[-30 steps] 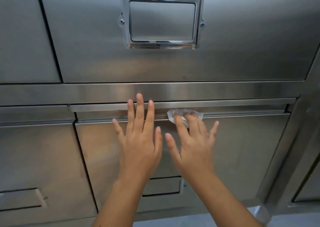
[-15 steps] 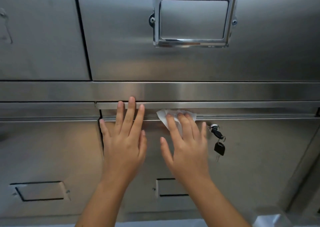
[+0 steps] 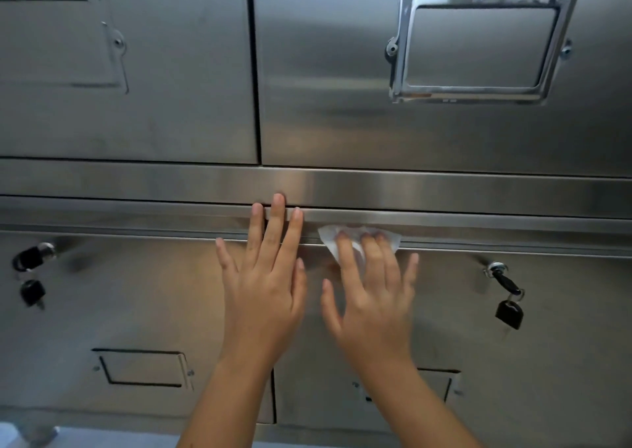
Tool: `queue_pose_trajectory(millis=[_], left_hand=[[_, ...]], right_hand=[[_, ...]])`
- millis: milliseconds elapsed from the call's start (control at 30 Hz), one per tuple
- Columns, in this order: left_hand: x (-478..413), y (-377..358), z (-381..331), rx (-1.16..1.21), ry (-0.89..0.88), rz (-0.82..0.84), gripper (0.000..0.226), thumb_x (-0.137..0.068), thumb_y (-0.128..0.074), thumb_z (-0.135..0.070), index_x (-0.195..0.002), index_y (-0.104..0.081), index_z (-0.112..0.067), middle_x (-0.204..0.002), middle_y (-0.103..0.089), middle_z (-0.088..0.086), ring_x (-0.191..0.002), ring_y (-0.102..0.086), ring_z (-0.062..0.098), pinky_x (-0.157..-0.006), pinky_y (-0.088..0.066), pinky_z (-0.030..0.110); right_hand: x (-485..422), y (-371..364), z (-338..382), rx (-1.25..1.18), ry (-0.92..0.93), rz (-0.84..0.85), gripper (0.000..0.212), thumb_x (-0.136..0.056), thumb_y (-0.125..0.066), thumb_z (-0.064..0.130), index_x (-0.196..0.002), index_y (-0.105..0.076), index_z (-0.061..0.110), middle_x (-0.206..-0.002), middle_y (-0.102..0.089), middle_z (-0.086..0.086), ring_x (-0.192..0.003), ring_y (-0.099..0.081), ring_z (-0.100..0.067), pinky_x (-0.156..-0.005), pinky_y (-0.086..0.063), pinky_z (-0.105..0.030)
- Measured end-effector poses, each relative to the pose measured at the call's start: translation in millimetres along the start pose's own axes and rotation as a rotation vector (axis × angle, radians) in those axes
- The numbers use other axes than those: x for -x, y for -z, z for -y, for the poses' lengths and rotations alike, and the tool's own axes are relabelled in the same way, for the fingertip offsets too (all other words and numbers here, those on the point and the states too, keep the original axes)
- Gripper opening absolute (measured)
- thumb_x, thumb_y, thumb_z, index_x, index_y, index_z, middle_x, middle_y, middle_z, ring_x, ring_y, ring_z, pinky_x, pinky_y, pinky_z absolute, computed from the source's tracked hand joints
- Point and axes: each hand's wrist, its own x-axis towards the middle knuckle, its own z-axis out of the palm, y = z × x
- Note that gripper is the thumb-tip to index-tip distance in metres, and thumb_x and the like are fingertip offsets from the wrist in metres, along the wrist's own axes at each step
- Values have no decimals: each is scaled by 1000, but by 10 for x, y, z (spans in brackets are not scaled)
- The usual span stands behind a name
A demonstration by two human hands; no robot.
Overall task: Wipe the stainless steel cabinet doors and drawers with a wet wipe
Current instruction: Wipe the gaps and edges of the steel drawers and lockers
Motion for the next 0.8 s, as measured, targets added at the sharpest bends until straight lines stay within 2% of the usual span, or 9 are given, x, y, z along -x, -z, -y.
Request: queue_pose_trajectory(millis=[100, 200, 367, 467, 567, 667, 800], left_hand=[[0, 3, 37, 10, 5, -6, 55, -90, -33, -23, -144, -27, -17, -153, -18, 5, -141, -12, 19, -106, -5, 58], [-1, 10, 55, 17, 12, -9, 54, -90, -33, -24, -144, -27, -18, -153, -18, 4, -142, -12, 18, -106, -5, 56], [4, 28, 85, 35, 26, -5, 54, -91, -33, -24, -144, -29, -18, -153, -18, 3, -142, -11, 19, -106, -2, 56], [-18, 51, 160, 19, 12, -7, 54, -90, -34, -23, -144, -30, -19, -153, -20, 3, -142, -12, 19, -105, -4, 59], [-43, 103, 325, 1, 51, -30, 53, -90, -33, -24, -143, -29, -21, -152, -19, 3, -141, -11, 19, -104, -5, 61], [-54, 162, 451, 18, 137, -44, 54, -90, -31, -27, -143, -26, -22, -153, -17, 3, -142, -8, 19, -104, -4, 61], [-55, 194, 450, 49, 139, -27, 54, -89, -31, -30, -143, -25, -23, -153, -16, 3, -142, -8, 22, -105, -3, 59]], right_hand=[[-38, -29, 152, -23, 61, -5, 49, -82, -46, 36, -123, -61, 13, -120, -61, -16, -120, -49, -29, -106, -22, -51], [-18, -24, 25, -6, 112, -23, 48, -81, -48, 33, -122, -61, 13, -118, -62, -13, -119, -43, -25, -106, -17, -51], [40, -2, -279, 44, 52, -54, 47, -82, -47, 31, -122, -61, 13, -116, -61, -15, -117, -43, -27, -106, -17, -53], [33, -36, -122, 33, -3, -46, 50, -81, -47, 35, -123, -61, 12, -118, -60, -19, -119, -42, -30, -106, -21, -52], [10, -101, 143, 31, 25, -33, 52, -80, -47, 35, -124, -60, 12, -119, -60, -19, -119, -42, -30, -102, -28, -53], [-27, -176, 393, 9, 65, -38, 51, -80, -48, 34, -124, -59, 12, -117, -62, -18, -119, -41, -30, -99, -28, -51], [-33, -241, 607, -9, 80, -47, 50, -80, -50, 35, -124, -60, 13, -119, -61, -16, -120, -42, -29, -99, -29, -51]])
